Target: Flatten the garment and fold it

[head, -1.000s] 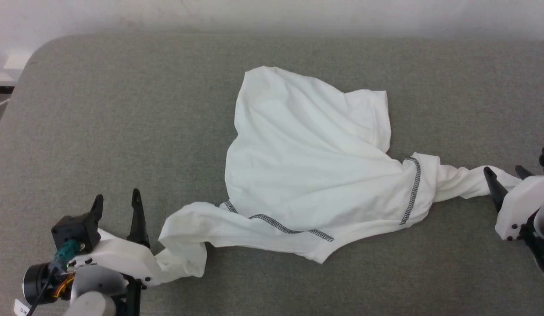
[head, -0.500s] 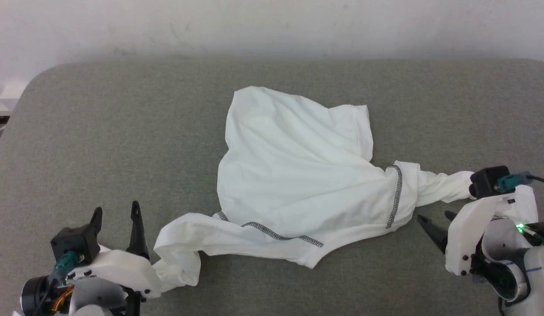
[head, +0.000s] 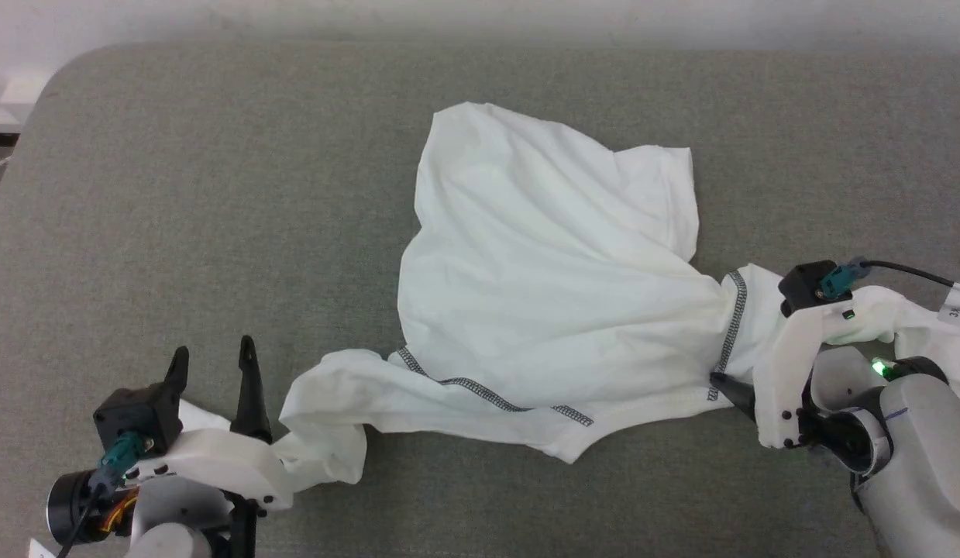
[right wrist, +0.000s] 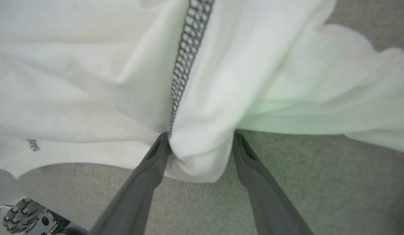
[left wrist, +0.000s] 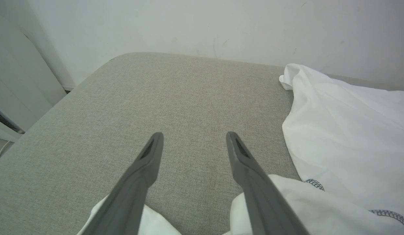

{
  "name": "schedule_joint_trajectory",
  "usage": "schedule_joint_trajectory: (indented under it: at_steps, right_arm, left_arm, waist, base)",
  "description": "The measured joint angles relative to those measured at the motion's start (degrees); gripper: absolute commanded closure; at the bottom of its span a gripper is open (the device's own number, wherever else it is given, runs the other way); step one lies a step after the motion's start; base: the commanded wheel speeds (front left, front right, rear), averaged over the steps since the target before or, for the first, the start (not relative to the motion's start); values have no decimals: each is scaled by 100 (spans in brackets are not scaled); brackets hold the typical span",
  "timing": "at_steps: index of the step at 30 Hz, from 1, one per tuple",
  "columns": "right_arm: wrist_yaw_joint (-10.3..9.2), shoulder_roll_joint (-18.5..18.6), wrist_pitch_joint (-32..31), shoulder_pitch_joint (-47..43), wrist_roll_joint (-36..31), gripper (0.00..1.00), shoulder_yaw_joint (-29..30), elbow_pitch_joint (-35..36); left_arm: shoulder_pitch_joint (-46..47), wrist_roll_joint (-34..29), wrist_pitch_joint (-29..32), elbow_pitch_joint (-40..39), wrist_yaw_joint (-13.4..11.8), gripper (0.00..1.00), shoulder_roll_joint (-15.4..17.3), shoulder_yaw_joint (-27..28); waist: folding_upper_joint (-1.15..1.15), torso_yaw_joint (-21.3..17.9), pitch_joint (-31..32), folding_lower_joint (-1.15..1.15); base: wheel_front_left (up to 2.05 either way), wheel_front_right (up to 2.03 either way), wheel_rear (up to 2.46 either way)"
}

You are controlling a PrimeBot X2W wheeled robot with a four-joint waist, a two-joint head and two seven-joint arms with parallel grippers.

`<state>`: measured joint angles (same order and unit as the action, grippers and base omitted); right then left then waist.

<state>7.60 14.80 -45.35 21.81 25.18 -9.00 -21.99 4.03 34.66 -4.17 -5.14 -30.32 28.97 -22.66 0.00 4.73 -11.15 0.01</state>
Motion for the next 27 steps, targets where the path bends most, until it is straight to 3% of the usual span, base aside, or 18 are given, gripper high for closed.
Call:
schedule_joint_trajectory:
  at_steps: [3,4,5,6,7,12,20,27]
  right_arm:
    - [1,23,-109,112,1,0,-67,-233]
    - [1,32,-170,144,3,10,-96,-277]
    - [1,40,-244,169,13,55,-107,-299]
    - [1,45,-287,176,20,74,-105,-301]
    - [1,46,-307,175,33,100,-100,-302]
    - [-5,-43,-226,45,105,100,-18,-249]
    - [-5,-154,-257,-338,100,100,44,5]
    - [-5,-221,-358,-385,19,100,78,244]
  left_arm:
    - [34,3,-58,58,10,0,-35,-3]
    - [43,3,-82,86,11,0,-46,-9]
    - [53,3,-91,108,32,0,-52,-14]
    - [64,3,-91,127,47,0,-52,-23]
    - [73,3,-92,142,52,0,-53,-34]
    - [77,2,103,137,190,0,19,-244]
    - [214,135,1556,-337,976,0,62,-1403]
    - [659,205,2508,-213,1427,0,-178,-2132]
  waist:
    - [0,65,-104,-1]
    - [0,89,-126,-1]
    - [0,110,-142,-1]
    - [0,129,-151,-1]
    - [0,142,-150,-1]
    - [0,139,-19,0]
    - [0,20,325,-1]
    - [0,-110,347,-1]
  base:
    - [0,0,0]
    - [0,0,0]
    - [0,0,0]
    - [0,0,0]
    - [0,0,0]
    - [0,0,0]
    - [0,0,0]
    - [0,0,0]
